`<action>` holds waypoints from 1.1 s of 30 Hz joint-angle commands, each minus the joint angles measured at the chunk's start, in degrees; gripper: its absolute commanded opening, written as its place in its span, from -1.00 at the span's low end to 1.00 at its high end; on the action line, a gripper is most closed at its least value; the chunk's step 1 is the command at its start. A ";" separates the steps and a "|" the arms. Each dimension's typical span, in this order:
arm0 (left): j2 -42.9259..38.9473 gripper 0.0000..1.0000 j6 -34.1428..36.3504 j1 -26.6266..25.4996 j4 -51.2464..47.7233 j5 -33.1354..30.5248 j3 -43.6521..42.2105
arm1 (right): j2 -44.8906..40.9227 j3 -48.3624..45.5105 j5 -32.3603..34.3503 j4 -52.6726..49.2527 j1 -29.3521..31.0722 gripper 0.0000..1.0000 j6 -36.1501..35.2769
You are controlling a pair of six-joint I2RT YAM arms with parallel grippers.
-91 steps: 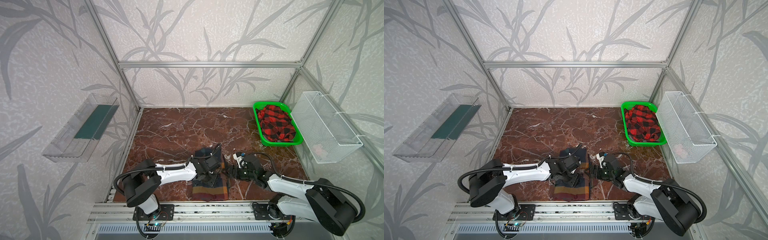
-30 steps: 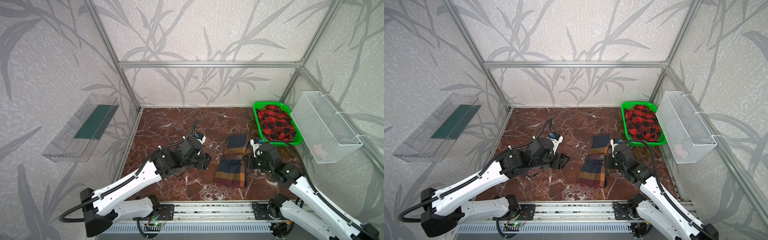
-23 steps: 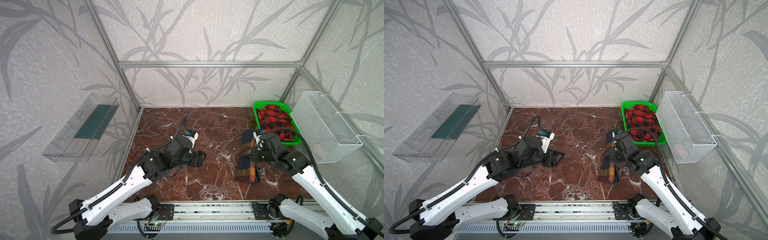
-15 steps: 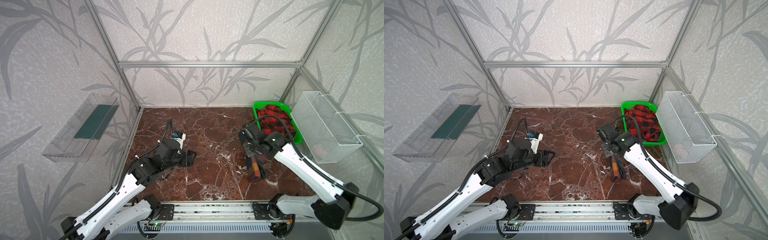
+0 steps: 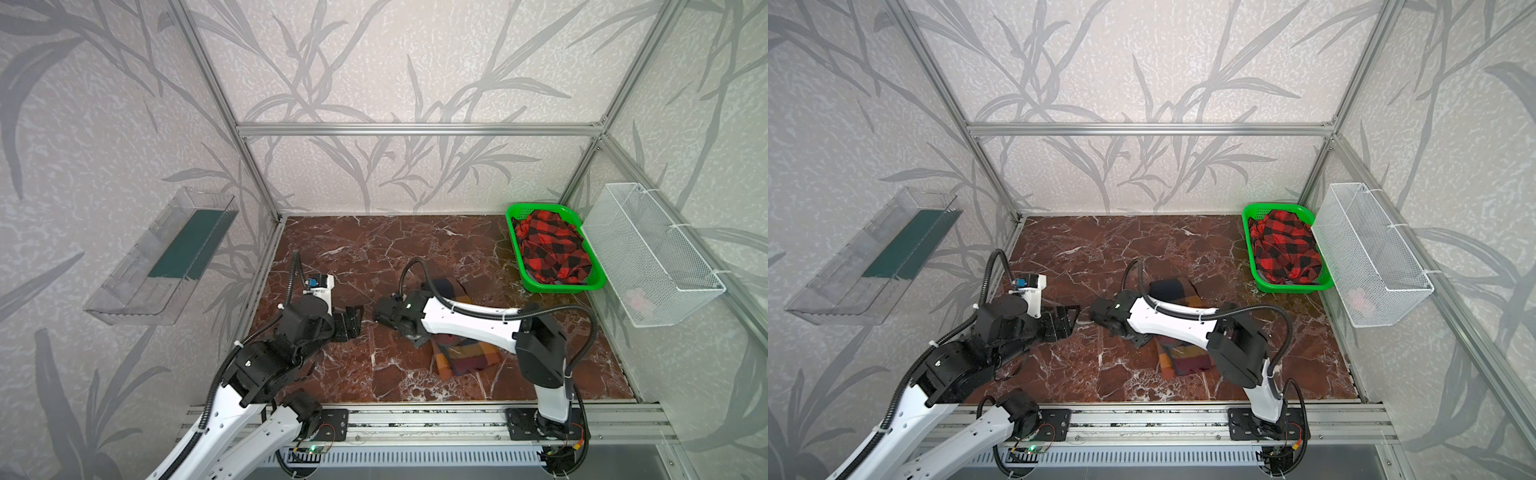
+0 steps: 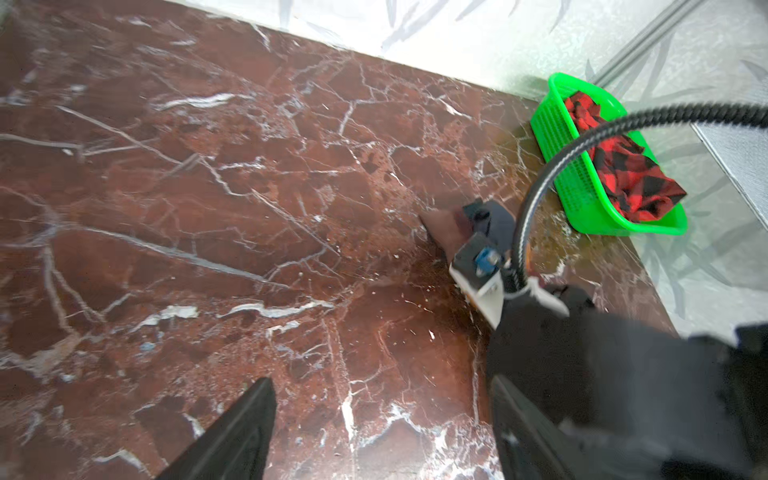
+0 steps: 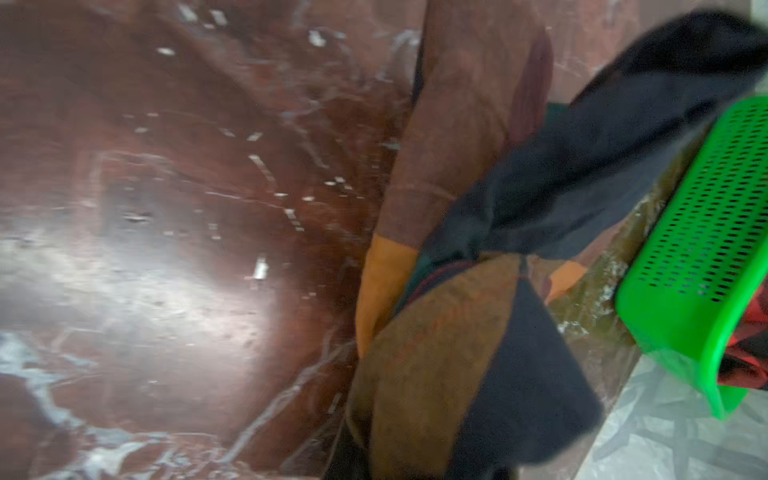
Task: Fold and stack the long sleeve shirts
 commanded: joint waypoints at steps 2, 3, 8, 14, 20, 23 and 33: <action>-2.93 0.65 -1.52 0.24 -3.89 -6.25 -0.27 | 2.48 2.12 -8.38 3.16 0.86 -0.81 4.84; -2.99 0.65 -1.72 0.25 -4.33 -6.48 -0.31 | 2.24 1.58 -10.73 4.92 0.91 -0.72 4.95; -1.86 0.65 -1.88 0.24 -4.58 -6.29 -0.27 | -4.43 -0.93 -21.48 13.04 1.05 -0.13 3.17; 0.49 0.65 -1.81 0.23 -4.72 -6.11 -0.16 | -13.40 -4.46 -32.24 17.75 0.34 0.31 2.07; 1.85 0.66 -1.48 0.27 -4.68 -5.09 -0.19 | -30.79 -18.79 -22.42 17.30 -6.87 0.28 3.80; 3.14 0.66 -0.94 0.29 -4.13 -3.64 -0.18 | -38.76 -26.95 -22.24 16.82 -16.39 0.25 3.03; 6.21 0.67 -0.14 0.28 -2.87 0.03 -0.27 | -42.90 -44.84 -16.21 19.18 -32.32 0.16 1.00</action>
